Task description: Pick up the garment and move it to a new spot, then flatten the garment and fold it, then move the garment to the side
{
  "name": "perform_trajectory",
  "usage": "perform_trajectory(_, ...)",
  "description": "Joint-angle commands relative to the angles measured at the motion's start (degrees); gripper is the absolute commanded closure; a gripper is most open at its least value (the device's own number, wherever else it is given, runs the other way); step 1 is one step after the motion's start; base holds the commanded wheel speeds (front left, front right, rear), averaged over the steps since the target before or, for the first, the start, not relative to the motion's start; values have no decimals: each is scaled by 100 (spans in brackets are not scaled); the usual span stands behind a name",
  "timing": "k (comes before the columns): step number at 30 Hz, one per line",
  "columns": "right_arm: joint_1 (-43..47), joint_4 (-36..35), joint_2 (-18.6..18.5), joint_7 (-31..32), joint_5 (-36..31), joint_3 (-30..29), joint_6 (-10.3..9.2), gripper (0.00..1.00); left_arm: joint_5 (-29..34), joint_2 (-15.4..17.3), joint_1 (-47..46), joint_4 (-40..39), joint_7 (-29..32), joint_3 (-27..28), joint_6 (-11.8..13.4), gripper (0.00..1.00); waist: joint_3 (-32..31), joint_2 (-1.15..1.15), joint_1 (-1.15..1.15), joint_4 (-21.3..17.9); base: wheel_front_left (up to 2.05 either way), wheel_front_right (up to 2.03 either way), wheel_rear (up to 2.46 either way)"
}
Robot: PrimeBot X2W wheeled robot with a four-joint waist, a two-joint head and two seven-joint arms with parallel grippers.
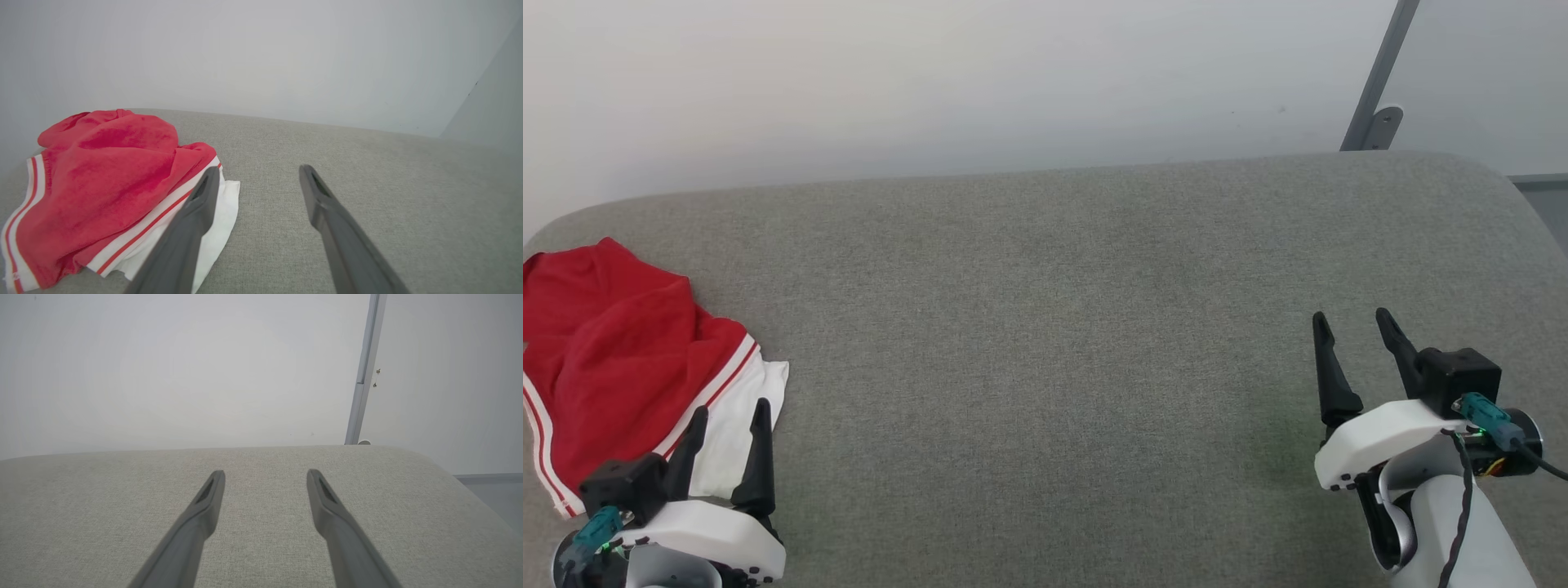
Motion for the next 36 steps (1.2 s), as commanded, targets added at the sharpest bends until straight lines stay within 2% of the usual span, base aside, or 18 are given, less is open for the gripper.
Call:
perform_trajectory(1, -74, 1, 12, -62, -110, -18, -2, 0, 75, 47, 20, -8, -62, -12, 3, 0, 0, 0, 0, 2, 0, 0, 0)
perform_trajectory(11, -107, 31, 21, -170, -396, -47, -2, 0, 209, 104, -21, 88, -159, -96, 3, 0, 11, 0, 0, 30, 0, 0, 0)
perform_trajectory(17, -85, 47, 18, -231, -577, -165, -2, 0, 327, 91, -78, 188, -226, -139, 3, 0, -19, 0, 0, 246, 0, 0, 0)
perform_trajectory(25, 12, 83, 26, -314, -801, 57, -2, 0, 632, 47, -12, 286, -310, 43, 4, 0, -101, 0, 0, 870, 0, 0, 0)
perform_trajectory(31, 140, 14, 34, -307, -532, 407, -2, 0, 826, -121, 162, 301, -308, 364, 6, 0, -173, 0, 0, 1517, 0, 0, 0)
perform_trajectory(32, 140, 14, 34, -307, -532, 407, -2, 0, 826, -121, 162, 301, -308, 364, 6, 0, -173, 0, 0, 1517, 0, 0, 0)
perform_trajectory(36, 242, -65, 40, -306, -263, 669, -3, 0, 1006, -331, 409, 177, -308, 623, 7, 0, -245, 0, 0, 2076, 0, 0, 0)
